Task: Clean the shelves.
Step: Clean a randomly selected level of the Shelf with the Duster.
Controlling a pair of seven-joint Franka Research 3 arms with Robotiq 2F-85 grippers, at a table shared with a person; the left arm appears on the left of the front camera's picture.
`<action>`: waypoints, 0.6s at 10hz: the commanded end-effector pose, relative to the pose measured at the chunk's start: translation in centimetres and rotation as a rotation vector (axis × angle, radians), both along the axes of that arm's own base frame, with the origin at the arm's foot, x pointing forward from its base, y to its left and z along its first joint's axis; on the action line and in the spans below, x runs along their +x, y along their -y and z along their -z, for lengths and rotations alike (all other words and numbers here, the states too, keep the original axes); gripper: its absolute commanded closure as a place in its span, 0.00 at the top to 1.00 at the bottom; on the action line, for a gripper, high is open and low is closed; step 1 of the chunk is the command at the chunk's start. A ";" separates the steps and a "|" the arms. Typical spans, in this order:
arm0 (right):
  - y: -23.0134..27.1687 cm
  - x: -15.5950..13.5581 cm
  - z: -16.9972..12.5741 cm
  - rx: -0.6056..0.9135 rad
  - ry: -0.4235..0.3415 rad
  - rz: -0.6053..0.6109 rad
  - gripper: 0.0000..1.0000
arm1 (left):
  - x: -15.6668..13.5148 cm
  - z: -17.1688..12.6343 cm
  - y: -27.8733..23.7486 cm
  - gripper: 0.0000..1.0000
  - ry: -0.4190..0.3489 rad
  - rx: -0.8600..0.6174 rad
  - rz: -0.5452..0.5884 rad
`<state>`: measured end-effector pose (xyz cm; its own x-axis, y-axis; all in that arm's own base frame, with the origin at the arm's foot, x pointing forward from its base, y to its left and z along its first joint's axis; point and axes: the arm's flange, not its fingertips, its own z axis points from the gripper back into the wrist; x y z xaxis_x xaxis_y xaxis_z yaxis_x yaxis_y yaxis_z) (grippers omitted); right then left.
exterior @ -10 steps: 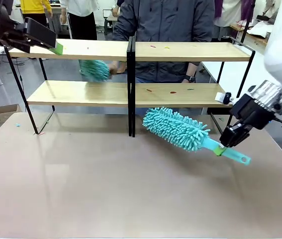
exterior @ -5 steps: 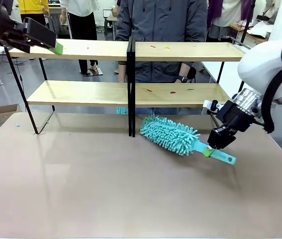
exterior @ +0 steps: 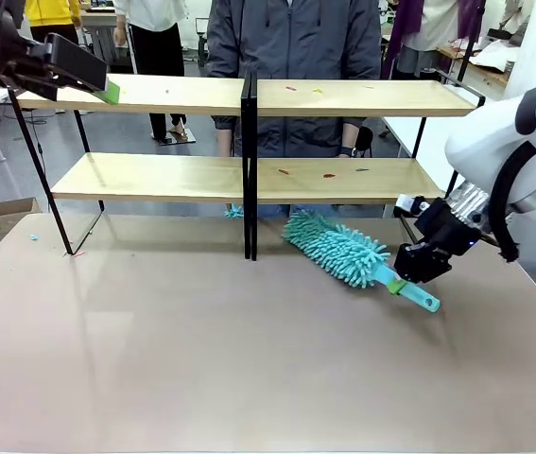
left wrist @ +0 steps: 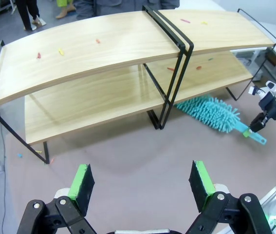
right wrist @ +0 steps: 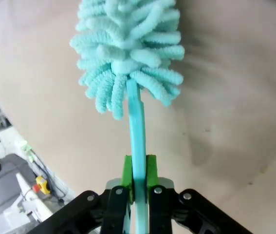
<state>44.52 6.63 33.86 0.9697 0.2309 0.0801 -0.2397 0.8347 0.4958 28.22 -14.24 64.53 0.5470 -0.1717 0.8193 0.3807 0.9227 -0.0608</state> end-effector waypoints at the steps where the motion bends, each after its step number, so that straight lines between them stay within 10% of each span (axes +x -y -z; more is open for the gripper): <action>1: 1.5 -1.4 -0.9 -0.054 0.031 0.180 0.12 | 0.0 0.0 -0.1 1.00 0.009 -0.007 0.003; 6: 6.0 -4.2 -1.5 -0.310 -0.016 0.556 0.12 | 0.0 0.0 -0.1 1.00 0.009 -0.007 0.003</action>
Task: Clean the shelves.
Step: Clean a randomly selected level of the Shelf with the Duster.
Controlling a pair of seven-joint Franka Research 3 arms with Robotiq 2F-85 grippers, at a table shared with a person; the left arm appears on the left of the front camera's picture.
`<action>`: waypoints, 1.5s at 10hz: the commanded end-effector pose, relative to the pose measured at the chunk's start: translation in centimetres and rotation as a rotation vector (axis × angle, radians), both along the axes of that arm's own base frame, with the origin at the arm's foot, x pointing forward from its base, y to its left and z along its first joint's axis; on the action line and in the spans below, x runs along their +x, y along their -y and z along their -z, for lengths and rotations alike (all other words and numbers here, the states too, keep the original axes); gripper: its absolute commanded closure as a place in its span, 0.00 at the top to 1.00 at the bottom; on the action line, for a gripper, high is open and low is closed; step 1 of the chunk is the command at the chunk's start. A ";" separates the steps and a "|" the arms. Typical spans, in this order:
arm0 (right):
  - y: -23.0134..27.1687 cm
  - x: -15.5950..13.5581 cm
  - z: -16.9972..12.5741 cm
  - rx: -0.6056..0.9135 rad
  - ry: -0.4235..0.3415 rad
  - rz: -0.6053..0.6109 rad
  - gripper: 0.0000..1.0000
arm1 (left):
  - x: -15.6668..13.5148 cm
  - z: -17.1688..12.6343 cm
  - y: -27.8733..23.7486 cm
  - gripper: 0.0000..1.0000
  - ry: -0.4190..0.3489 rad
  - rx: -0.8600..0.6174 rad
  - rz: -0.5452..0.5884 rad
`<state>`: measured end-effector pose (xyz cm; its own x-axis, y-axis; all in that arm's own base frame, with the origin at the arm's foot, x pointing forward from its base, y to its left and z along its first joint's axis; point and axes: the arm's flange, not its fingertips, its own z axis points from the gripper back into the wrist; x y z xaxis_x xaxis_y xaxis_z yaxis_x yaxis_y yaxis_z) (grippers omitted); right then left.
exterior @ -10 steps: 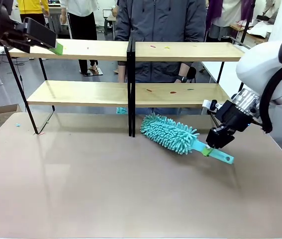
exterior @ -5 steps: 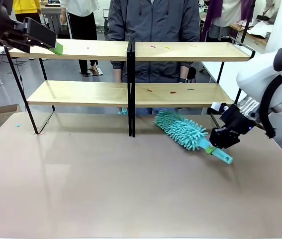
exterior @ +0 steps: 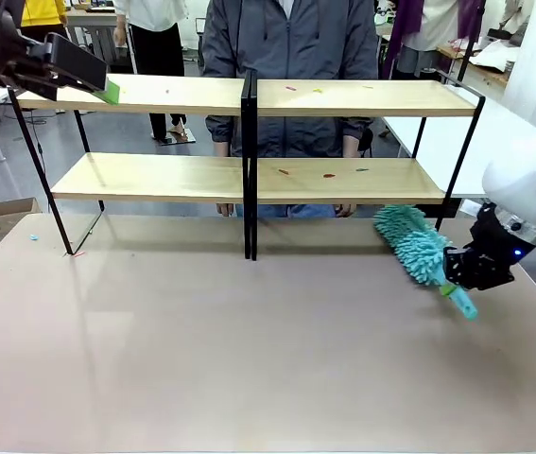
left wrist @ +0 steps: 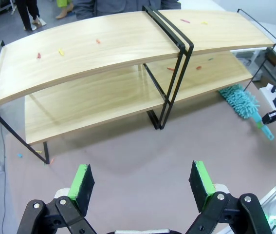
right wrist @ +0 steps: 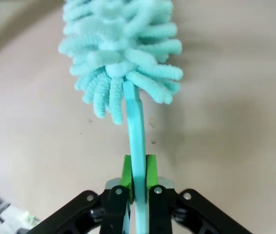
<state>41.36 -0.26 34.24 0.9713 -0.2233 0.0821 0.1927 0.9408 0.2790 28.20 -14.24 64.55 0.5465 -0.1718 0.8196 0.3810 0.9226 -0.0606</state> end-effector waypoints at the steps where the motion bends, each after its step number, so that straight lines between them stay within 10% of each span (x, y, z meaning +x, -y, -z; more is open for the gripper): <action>1: -1.3 -1.4 -1.6 -0.088 0.012 0.081 0.12 | 0.0 0.0 -0.1 1.00 0.008 -0.007 0.003; 11: -5.5 -2.7 -3.7 -0.061 0.168 -0.175 0.12 | 0.0 0.0 -0.1 1.00 0.008 -0.007 0.003; 15: -2.3 -5.9 -6.0 0.191 -0.016 -0.458 0.12 | 0.0 0.0 -0.1 1.00 0.008 -0.007 0.003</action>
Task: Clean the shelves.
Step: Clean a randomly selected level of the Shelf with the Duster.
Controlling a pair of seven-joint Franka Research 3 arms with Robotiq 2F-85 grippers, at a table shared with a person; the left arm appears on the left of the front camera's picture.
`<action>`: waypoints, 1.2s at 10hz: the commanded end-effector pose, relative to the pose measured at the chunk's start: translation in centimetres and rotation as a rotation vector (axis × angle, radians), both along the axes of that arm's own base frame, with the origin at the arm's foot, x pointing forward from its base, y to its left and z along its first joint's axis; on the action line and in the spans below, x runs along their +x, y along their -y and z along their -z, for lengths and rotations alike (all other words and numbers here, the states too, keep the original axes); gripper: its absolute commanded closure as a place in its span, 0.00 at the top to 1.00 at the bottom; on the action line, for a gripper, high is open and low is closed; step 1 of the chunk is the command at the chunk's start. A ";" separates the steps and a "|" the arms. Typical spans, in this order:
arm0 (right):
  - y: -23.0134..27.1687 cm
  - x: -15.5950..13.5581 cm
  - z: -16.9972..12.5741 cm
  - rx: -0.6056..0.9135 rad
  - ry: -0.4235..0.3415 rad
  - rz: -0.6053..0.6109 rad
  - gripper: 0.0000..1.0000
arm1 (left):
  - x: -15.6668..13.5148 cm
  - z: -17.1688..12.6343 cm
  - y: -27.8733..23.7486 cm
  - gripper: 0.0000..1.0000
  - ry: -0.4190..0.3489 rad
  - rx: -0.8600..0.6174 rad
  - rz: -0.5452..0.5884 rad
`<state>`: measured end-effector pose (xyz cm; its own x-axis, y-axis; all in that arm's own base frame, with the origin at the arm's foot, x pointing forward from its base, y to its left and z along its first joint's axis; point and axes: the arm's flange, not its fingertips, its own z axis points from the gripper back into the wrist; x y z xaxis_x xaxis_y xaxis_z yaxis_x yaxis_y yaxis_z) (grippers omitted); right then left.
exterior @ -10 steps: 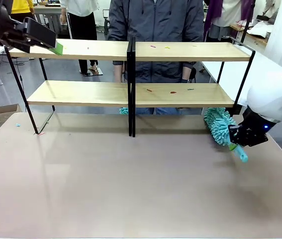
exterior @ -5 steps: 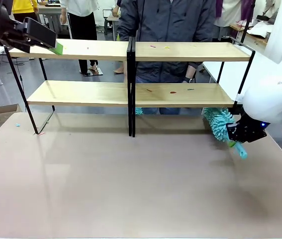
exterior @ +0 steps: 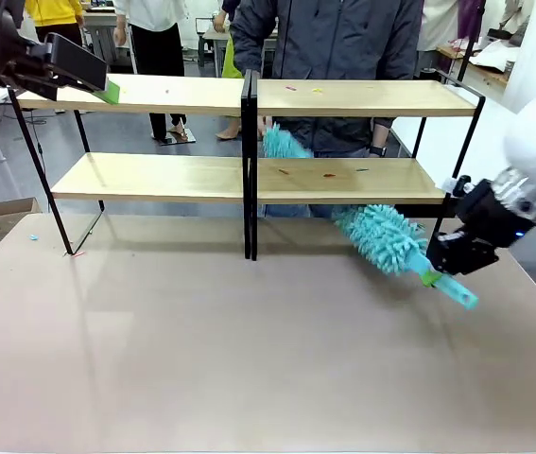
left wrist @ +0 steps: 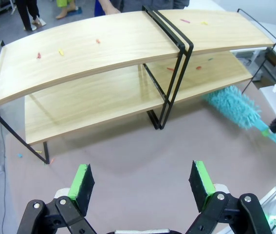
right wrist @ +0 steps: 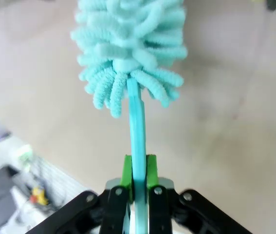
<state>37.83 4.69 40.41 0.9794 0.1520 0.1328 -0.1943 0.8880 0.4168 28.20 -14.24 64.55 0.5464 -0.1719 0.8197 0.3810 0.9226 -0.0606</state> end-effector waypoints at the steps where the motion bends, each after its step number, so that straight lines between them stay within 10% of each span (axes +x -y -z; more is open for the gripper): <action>1: 3.7 -3.4 -0.3 0.043 -0.123 -0.156 0.12 | 0.0 0.0 -0.1 1.00 0.008 -0.007 0.003; 5: 11.7 -10.0 -3.7 0.192 -0.042 -0.523 0.12 | 0.0 0.0 -0.1 1.00 0.008 -0.007 0.003; 10: 25.0 -20.2 -7.5 0.524 0.673 -0.613 0.12 | 0.0 0.0 -0.1 1.00 0.008 -0.007 0.003; 12: 27.9 -21.0 -5.5 0.607 0.831 -0.590 0.12 | 0.0 0.0 -0.1 1.00 0.008 -0.007 0.003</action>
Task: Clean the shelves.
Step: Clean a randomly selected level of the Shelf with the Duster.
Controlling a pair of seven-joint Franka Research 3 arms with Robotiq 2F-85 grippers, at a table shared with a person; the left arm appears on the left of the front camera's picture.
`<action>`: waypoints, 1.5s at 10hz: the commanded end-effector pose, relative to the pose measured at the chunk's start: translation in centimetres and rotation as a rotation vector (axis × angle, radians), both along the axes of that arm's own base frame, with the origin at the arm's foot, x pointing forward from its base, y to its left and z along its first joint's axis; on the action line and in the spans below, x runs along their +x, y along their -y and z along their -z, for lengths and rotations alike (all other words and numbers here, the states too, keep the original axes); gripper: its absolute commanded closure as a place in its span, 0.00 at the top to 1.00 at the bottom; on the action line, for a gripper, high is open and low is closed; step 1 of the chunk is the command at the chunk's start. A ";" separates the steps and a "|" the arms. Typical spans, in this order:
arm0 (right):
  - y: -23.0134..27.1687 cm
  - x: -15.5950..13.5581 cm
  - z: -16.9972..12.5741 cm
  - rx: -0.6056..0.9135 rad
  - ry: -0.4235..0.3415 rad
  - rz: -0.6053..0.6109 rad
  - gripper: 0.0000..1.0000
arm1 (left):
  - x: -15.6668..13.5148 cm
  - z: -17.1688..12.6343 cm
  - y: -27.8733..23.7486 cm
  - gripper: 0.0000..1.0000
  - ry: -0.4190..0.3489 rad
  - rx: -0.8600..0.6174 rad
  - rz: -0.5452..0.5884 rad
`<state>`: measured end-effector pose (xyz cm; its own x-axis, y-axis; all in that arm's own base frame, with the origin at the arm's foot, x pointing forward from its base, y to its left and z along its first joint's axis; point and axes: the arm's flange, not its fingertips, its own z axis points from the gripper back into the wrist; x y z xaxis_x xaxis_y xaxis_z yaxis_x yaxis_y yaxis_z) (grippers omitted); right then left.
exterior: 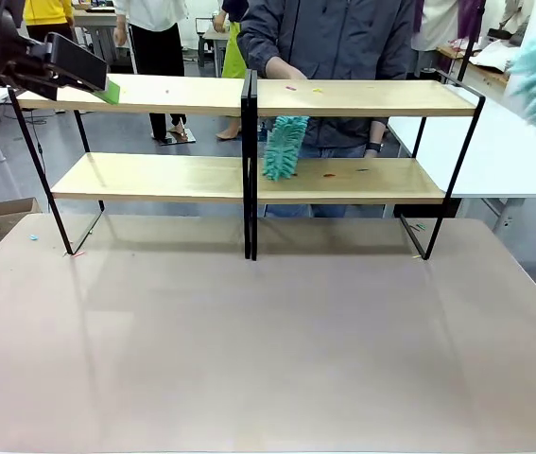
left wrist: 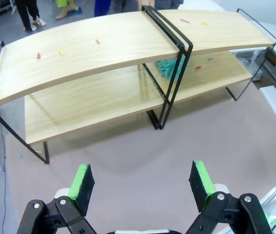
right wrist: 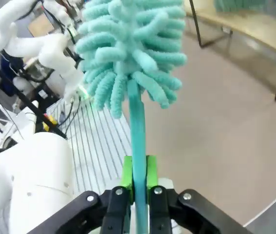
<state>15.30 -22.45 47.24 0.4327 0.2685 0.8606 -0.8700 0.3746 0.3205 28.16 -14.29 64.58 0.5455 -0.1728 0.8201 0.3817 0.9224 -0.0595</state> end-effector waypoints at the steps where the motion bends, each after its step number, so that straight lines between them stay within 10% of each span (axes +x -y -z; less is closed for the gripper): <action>1: 1.3 2.3 2.7 0.149 0.048 -0.035 0.12 | 0.1 0.0 -0.1 1.00 0.007 -0.008 0.002; 2: 0.3 3.9 3.7 0.161 -0.098 0.106 0.12 | 0.1 0.0 -0.1 1.00 0.007 -0.008 0.002; 3: 0.9 0.2 1.3 0.066 0.040 0.006 0.12 | 0.1 0.0 -0.1 1.00 0.007 -0.008 0.002; 7: -1.8 4.0 2.9 0.036 -0.071 -0.005 0.12 | 0.1 0.0 -0.1 1.00 0.007 -0.008 0.002; 12: -10.2 12.0 5.9 -0.358 -0.437 0.011 0.12 | 0.1 0.0 -0.1 1.00 0.007 -0.008 0.002; 15: -9.3 10.9 5.2 -0.318 -0.387 -0.112 0.12 | 0.1 0.0 -0.1 1.00 0.007 -0.008 0.002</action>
